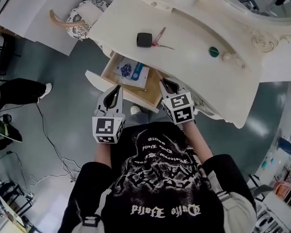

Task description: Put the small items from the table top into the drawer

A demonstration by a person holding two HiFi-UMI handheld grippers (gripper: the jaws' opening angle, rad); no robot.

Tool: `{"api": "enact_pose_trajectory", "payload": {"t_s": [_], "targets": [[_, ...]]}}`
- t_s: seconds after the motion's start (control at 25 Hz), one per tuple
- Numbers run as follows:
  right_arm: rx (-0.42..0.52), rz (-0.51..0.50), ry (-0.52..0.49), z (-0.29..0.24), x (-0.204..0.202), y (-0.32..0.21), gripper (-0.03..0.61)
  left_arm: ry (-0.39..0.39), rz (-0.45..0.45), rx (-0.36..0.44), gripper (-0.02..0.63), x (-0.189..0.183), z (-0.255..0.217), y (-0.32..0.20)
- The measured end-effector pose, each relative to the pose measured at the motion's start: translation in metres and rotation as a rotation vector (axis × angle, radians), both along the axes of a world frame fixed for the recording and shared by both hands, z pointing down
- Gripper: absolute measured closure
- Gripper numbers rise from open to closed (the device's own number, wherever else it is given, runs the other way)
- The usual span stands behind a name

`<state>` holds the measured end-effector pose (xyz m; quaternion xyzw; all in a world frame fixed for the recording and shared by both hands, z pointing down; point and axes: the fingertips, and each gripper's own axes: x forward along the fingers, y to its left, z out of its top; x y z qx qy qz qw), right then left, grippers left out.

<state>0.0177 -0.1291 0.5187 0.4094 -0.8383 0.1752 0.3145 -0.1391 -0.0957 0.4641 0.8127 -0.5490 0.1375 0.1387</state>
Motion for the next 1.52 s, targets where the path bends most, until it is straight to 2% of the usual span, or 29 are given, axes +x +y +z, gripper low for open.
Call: {"api": "enact_pose_trajectory", "payload": {"t_s": [0.4, 0.72, 1.0, 1.52], "targets": [[-0.01, -0.185, -0.004, 0.006, -0.058, -0.005, 0.528, -0.001, -0.099, 0.007, 0.598, -0.032, -0.002, 0.007], [-0.034, -0.288, 0.005, 0.018, -0.091, -0.007, 0.529, -0.017, -0.179, 0.003, 0.598, -0.056, -0.002, 0.01], [-0.042, -0.355, 0.001, 0.023, -0.113, -0.015, 0.528, -0.021, -0.216, -0.024, 0.598, -0.063, 0.005, 0.012], [-0.113, -0.465, -0.007, 0.049, -0.147, -0.015, 0.528, -0.015, -0.274, -0.031, 0.598, -0.066, 0.013, 0.005]]}}
